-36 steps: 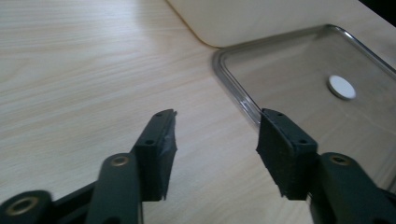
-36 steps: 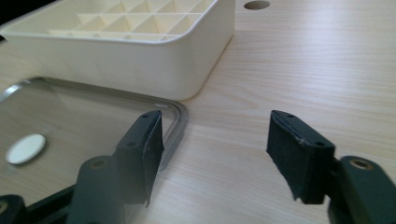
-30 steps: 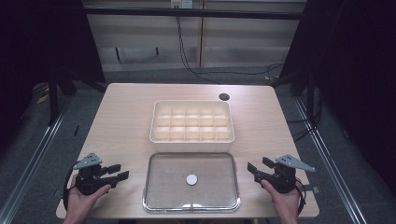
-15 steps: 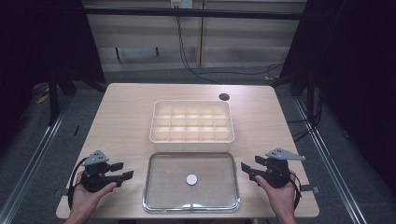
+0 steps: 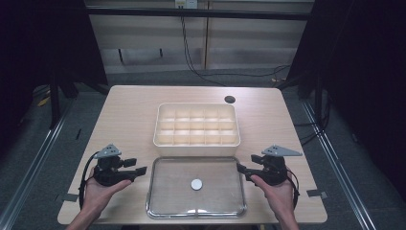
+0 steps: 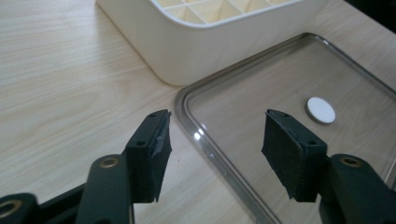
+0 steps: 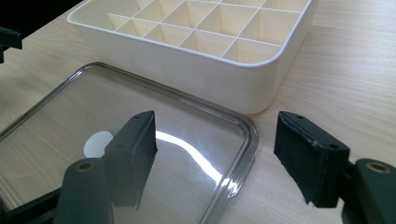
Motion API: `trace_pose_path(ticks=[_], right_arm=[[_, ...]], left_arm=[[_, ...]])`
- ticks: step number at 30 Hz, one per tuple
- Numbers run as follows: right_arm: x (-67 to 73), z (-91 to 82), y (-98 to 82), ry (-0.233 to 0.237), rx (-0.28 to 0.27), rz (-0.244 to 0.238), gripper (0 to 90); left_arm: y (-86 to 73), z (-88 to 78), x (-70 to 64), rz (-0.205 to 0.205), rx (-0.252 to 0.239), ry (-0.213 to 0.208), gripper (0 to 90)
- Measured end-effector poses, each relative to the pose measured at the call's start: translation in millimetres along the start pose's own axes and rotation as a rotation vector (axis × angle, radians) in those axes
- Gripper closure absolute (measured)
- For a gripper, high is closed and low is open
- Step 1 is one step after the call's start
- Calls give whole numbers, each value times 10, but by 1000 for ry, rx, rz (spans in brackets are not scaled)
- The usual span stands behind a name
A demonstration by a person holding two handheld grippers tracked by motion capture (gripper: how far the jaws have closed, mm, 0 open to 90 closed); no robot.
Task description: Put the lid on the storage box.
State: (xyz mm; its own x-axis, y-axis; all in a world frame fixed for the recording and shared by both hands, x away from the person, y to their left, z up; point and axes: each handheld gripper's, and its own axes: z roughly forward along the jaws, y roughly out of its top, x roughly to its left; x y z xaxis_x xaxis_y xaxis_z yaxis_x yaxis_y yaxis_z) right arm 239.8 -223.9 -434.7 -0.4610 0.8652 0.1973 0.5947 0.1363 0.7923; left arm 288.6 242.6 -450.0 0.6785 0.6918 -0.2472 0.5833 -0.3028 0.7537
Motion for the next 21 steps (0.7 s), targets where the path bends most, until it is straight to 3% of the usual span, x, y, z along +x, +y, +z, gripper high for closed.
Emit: trace_pose_path(ticks=[4,8,13,15,17,21], right_arm=[[-3,37,67,2,12,3,296],[-13,124,26,17,26,23,296],[-38,260,-94,12,83,21,321],[-65,292,-118,16,94,33,334],[-90,328,-144,10,108,33,364],[-126,379,-179,0,135,51,448]], left_arm=[[42,43,-24,30,22,3,417],[-41,112,-6,-11,32,3,394],[-141,133,-15,-5,53,-21,404],[-156,128,-12,-1,61,-10,426],[-178,142,7,-17,53,-30,457],[-245,241,9,-20,99,-33,470]])
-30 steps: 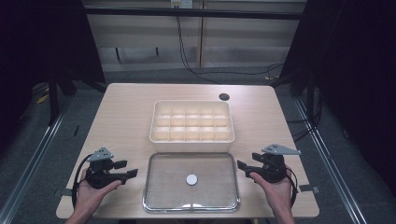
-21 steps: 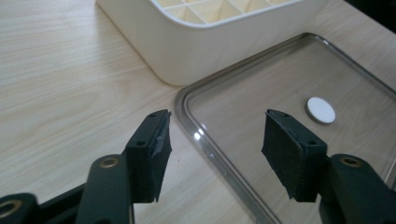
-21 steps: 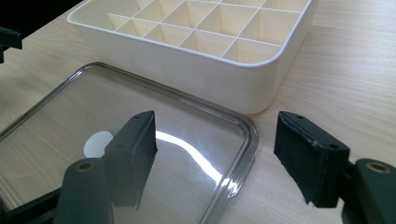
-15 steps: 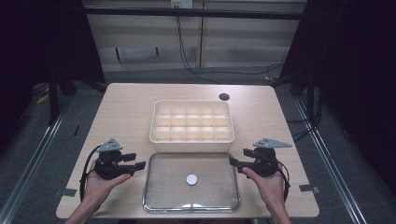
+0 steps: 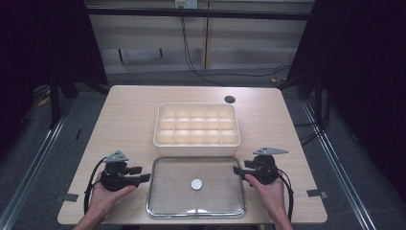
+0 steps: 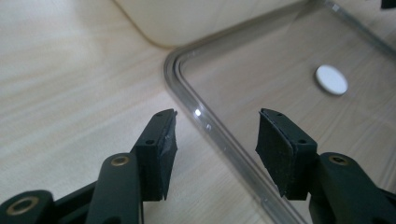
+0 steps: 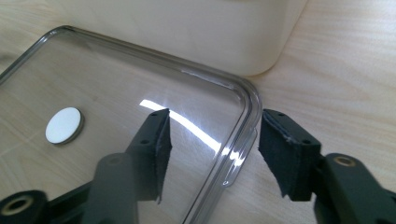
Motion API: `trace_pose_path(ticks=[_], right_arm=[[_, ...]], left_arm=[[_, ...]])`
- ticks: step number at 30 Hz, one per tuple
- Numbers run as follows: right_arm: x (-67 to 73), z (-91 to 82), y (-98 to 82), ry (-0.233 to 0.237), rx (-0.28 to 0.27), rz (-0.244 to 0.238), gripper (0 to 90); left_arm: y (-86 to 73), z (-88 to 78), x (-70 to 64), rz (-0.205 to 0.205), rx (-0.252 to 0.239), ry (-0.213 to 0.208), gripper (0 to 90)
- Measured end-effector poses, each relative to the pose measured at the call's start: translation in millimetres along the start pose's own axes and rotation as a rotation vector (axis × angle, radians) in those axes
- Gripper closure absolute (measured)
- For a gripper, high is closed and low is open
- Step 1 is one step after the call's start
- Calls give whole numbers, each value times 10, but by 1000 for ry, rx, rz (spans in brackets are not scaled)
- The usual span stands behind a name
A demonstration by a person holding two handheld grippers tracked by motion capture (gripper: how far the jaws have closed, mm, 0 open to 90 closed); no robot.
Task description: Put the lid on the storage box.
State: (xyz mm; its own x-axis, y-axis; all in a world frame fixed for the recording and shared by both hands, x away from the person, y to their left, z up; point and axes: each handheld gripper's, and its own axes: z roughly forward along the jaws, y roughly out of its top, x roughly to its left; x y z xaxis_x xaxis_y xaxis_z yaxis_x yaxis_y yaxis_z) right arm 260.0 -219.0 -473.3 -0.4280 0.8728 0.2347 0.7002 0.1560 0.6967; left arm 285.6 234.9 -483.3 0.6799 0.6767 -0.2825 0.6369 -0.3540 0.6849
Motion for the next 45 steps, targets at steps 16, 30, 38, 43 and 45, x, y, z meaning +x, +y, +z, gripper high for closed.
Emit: trace_pose_path(ticks=[16,30,38,43,45], right_arm=[[-44,184,-101,-32,57,17,449],[59,220,-159,-101,53,-51,404],[90,231,-187,-88,28,-47,400],[58,226,-178,-50,17,24,390],[14,217,-179,-19,7,67,387]], left_arm=[[-12,137,-44,20,49,-17,515],[-18,187,-85,30,67,-38,491],[-25,196,-124,46,79,-66,530],[-25,194,-122,52,81,-65,548],[-24,192,-120,57,84,-64,554]])
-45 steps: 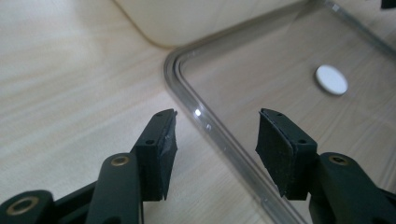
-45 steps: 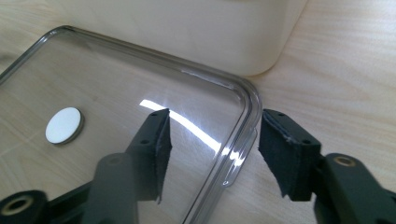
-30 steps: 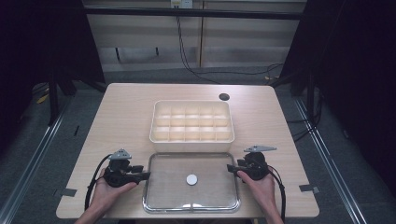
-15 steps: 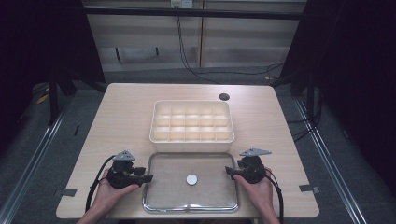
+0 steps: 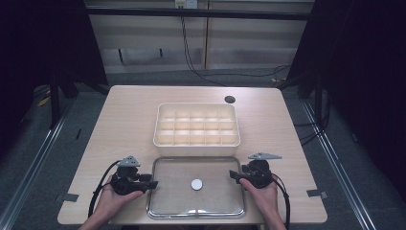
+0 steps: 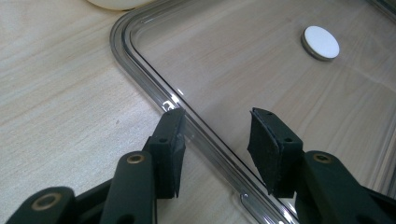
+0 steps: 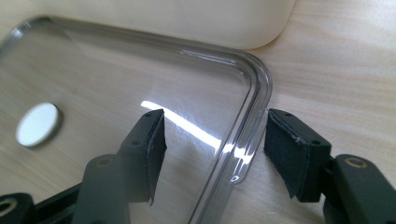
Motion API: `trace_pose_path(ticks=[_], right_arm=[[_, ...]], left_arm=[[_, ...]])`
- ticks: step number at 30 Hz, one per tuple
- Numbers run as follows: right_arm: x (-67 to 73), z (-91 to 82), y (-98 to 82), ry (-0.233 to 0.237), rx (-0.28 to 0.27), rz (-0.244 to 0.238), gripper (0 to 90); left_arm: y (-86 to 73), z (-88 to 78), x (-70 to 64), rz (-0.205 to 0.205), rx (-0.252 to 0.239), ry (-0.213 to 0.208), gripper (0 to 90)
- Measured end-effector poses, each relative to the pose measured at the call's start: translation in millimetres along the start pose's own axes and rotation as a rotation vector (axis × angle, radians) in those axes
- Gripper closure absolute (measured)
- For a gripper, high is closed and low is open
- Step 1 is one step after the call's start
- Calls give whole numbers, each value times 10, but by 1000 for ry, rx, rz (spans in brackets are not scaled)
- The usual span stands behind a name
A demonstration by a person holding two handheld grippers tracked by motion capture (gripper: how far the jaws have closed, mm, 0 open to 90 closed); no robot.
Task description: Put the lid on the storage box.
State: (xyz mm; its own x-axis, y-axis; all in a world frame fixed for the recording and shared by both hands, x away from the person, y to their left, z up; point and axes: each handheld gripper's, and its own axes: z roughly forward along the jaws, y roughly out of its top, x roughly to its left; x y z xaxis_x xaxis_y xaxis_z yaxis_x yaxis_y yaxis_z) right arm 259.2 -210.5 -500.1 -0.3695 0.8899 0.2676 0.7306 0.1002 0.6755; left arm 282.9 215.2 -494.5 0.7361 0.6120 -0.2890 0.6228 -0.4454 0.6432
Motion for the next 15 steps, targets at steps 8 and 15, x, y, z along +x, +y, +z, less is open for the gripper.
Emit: trace_pose_path(ticks=[8,15], right_arm=[[-172,-33,-32,115,-39,205,441],[-232,-76,-68,165,-64,282,481]], left_arm=[[-6,-3,-4,12,0,8,580],[-7,-2,9,1,-5,0,585]])
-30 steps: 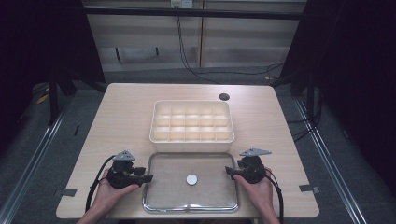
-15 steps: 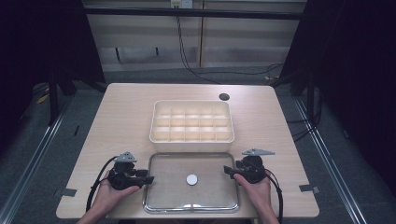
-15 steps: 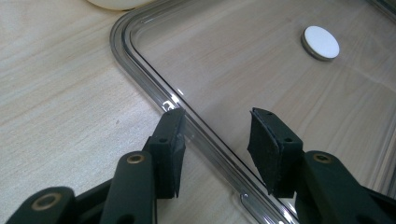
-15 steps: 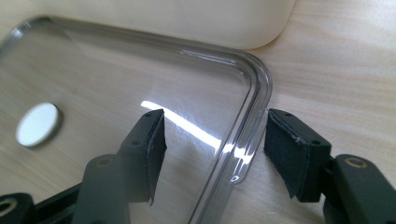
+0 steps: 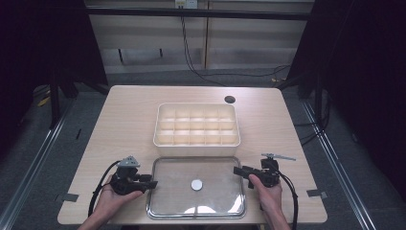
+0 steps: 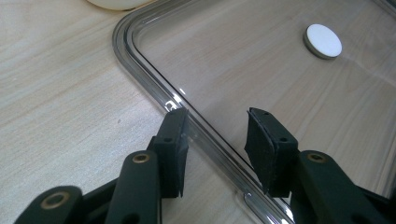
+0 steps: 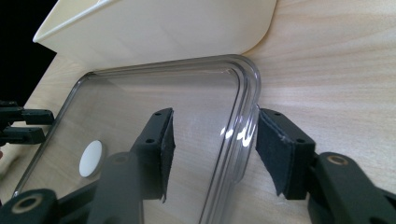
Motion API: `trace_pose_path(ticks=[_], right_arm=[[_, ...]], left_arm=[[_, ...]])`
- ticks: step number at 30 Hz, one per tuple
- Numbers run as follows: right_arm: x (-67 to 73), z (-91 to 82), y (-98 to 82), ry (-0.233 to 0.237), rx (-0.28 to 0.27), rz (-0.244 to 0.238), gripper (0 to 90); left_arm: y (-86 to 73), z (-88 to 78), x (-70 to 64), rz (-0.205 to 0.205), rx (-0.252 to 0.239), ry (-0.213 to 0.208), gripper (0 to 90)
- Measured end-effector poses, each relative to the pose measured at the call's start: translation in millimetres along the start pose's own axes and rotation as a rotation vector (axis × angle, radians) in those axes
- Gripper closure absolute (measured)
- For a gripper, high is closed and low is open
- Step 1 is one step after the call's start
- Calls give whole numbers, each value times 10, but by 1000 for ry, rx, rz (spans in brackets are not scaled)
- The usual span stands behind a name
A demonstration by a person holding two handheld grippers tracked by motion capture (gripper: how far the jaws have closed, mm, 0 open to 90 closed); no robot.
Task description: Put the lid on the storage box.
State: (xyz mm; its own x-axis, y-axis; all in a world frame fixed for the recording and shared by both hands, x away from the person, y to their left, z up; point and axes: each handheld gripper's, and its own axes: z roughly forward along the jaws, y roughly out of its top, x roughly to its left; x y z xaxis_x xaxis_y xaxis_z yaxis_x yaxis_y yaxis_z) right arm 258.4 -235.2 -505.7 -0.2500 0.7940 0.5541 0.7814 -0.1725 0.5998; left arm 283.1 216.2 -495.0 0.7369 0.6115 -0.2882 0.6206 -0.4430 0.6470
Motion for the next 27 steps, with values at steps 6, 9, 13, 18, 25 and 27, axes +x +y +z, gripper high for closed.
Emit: trace_pose_path(ticks=[6,9,13,18,25,27], right_arm=[[-24,-21,-1,23,-26,32,509],[-43,-40,-6,48,-39,65,518],[-52,-54,-11,67,-45,76,529],[-51,-53,-19,96,-41,92,590],[-9,-81,10,152,-55,72,647],[-6,-68,-2,139,-33,57,637]], left_arm=[[-2,0,1,1,-1,-1,591],[-3,-5,10,3,2,-5,593],[-2,-15,5,19,12,0,600],[-7,-16,7,17,9,-3,603],[0,-5,3,16,8,-10,583],[-1,-1,9,11,1,-13,583]])
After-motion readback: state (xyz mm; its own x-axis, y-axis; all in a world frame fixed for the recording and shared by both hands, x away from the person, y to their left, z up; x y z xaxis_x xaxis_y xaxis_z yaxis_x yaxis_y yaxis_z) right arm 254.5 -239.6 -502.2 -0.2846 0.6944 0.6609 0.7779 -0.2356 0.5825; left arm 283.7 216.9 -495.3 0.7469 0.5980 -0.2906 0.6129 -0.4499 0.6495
